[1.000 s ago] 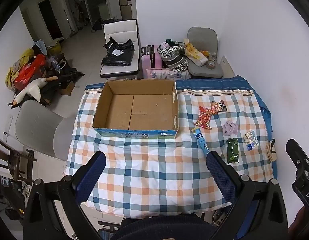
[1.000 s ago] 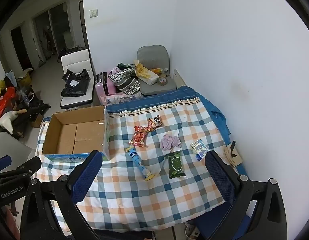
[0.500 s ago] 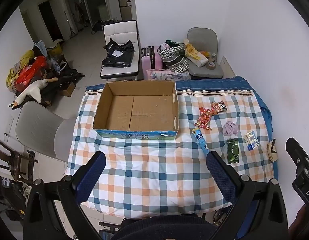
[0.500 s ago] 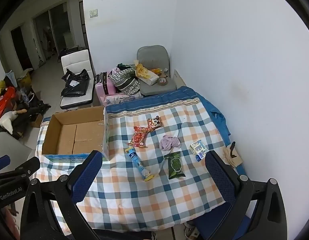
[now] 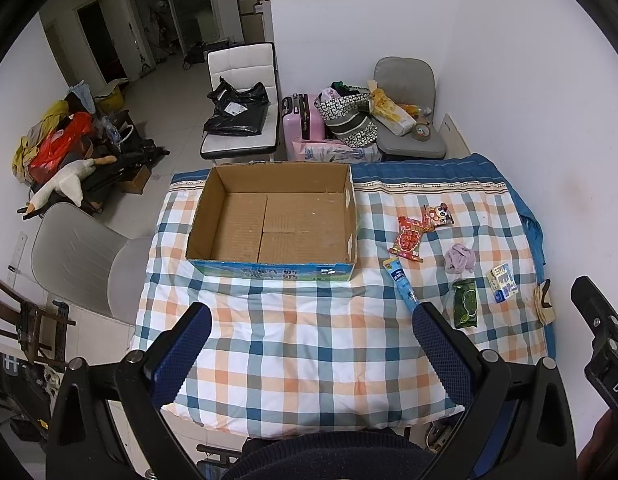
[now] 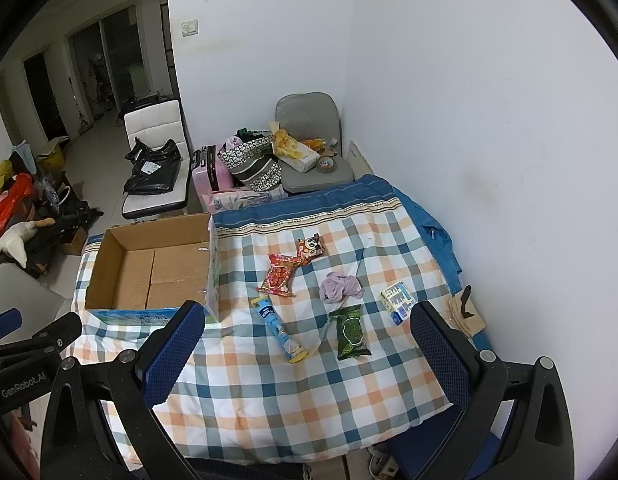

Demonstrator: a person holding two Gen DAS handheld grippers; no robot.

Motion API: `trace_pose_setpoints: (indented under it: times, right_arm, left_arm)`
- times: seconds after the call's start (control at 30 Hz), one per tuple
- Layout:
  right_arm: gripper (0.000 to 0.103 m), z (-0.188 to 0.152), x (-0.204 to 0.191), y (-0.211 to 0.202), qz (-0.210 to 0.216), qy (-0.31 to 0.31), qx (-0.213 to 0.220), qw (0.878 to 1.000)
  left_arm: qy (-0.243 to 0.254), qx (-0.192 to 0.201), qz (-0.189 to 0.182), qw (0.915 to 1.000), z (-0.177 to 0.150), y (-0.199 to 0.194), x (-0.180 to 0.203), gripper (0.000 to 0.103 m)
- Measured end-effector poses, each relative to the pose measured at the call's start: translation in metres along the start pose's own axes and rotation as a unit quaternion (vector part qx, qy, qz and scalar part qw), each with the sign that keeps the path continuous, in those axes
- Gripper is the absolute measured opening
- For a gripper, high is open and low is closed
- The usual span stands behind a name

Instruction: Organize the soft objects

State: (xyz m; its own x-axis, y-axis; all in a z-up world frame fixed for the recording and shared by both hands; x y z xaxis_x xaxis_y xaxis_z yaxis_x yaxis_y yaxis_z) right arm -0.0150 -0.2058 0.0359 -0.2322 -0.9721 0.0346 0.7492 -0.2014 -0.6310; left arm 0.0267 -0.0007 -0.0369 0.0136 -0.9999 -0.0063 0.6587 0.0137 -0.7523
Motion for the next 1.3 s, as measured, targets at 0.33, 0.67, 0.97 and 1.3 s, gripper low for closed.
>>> trace_pose_setpoints:
  times: [0.33,0.67,0.97,1.3]
  right_arm:
    - [0.103,0.002,-0.005,0.000,0.016,-0.008,0.003,1.000]
    - [0.103,0.000,-0.008,0.004,0.036,-0.016,-0.003,0.999]
    - [0.103,0.001,-0.007,0.005,0.034,-0.018,-0.001,0.999]
    - [0.103,0.001,-0.005,0.007,0.039,-0.018,-0.003,0.999]
  left_arm:
    - [-0.001,0.011,0.006,0.9999,0.010,-0.005,-0.007,0.103]
    - [-0.003,0.013,0.010,0.9999,0.005,-0.006,-0.013,0.103]
    - [-0.003,0.013,0.010,0.9999,0.005,-0.006,-0.015,0.103]
    - [-0.002,0.012,0.010,0.9999,0.005,-0.006,-0.016,0.103]
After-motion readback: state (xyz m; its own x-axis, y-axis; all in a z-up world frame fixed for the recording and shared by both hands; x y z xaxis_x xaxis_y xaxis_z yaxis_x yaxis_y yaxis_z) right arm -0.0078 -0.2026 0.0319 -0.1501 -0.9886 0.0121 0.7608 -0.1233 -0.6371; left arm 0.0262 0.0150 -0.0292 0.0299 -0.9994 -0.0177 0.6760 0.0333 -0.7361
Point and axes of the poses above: each gripper's, at about its wrist camera, not at the fingertips, and y roughly the way its jaws point, x to its right, z to its top, the point moved 5 cm from there along y, roughly the way its jaws point, and after that the axes turned 14 degrees about x, right-handed, at the moved point
